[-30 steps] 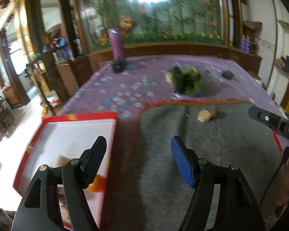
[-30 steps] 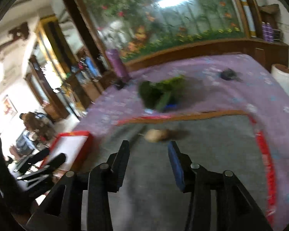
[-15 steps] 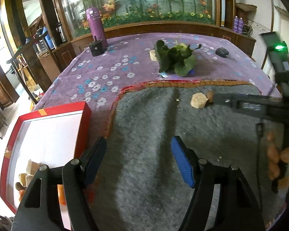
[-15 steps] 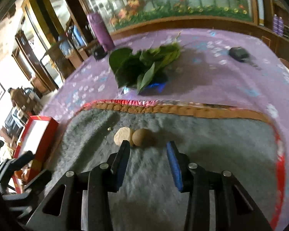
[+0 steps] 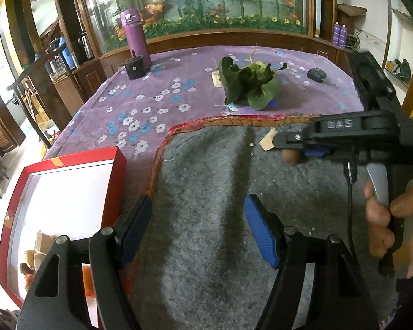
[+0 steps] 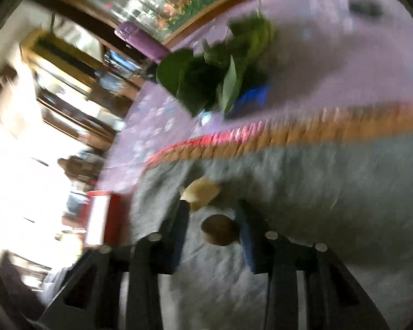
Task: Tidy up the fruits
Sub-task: 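Grasp a round beige pastry with the right gripper while the left grasps a brown nut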
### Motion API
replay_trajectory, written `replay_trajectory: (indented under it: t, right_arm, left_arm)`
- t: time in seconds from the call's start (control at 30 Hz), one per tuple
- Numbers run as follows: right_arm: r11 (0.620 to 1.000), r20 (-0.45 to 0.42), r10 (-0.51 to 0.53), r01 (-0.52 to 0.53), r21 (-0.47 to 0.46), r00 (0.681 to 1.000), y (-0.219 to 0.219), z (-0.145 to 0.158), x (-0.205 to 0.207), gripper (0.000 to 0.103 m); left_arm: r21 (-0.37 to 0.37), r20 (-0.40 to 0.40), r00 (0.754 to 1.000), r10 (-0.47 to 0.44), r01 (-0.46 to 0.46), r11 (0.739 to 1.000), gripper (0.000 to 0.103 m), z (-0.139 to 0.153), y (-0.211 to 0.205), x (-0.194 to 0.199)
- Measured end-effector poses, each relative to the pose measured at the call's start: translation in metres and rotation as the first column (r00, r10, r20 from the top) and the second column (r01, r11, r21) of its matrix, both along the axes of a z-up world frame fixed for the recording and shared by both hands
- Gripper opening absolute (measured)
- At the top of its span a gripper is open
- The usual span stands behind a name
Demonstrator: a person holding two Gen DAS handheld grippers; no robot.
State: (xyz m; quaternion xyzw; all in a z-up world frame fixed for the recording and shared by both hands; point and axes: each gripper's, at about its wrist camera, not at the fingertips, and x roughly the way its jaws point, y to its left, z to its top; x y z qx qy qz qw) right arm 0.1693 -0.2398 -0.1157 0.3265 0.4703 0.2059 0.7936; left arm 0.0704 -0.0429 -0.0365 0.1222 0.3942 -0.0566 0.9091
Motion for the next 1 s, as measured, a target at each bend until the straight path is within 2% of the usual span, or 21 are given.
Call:
replay_trajectory:
  t: [0.07,0.1,0.13,0.2,0.27,0.4,0.5,0.6,0.67,0.87,1.0]
  right_arm:
    - [0.985,-0.027,0.074,-0.068,0.158,0.997,-0.003,-0.009,-0.006,0.028]
    - [0.98,-0.032,0.091,-0.084,0.181,0.995,-0.004,-0.01,-0.011,0.028]
    - [0.986,-0.032,0.078,-0.072,0.148,0.996,-0.006,-0.009,-0.014,0.029]
    - [1.0,-0.009,0.009,-0.009,0.006,1.0,-0.013,0.0,-0.02,0.029]
    - [0.998,0.024,-0.003,0.004,-0.063,1.0,-0.014,0.009,-0.025,0.03]
    - [0.969,0.111,0.02,0.008,-0.247,0.994,0.01,0.033,-0.03,0.03]
    - [0.96,0.117,0.032,0.002,-0.28,0.993,0.031,0.036,-0.02,0.03]
    - [0.922,0.094,0.026,0.013,-0.387,0.995,0.047,0.029,-0.002,0.031]
    - [0.91,0.09,0.028,0.012,-0.414,0.996,0.054,0.026,0.004,0.036]
    - [0.864,0.083,0.064,-0.014,-0.503,0.994,0.068,0.031,0.0,0.033]
    - [0.913,0.089,0.032,0.007,-0.407,0.996,0.045,0.033,-0.012,0.032]
  left_arm:
    - [0.001,0.0,1.0,0.003,-0.003,1.0,0.069,0.001,0.002,-0.002]
    - [0.002,0.001,1.0,0.005,-0.005,1.0,0.069,0.001,0.002,-0.002]
    - [0.004,0.004,1.0,0.008,-0.008,1.0,0.069,0.002,0.003,-0.002]
    - [0.001,0.005,1.0,0.019,-0.019,1.0,0.069,0.003,0.006,-0.001]
    - [-0.006,0.007,1.0,0.025,-0.025,1.0,0.069,0.004,0.008,-0.001]
    - [-0.006,0.007,1.0,0.022,-0.022,1.0,0.069,0.003,0.009,-0.003]
    - [-0.008,0.004,1.0,0.022,-0.022,1.0,0.069,0.002,0.012,-0.007]
    - [-0.011,-0.006,1.0,0.023,-0.023,1.0,0.069,0.001,0.015,-0.011]
    - [-0.009,-0.008,1.0,0.023,-0.023,1.0,0.069,0.0,0.016,-0.013]
    - [-0.006,-0.007,1.0,0.004,-0.004,1.0,0.069,0.001,0.009,-0.017]
    - [-0.003,-0.009,1.0,-0.017,0.017,1.0,0.069,0.001,0.001,-0.021]
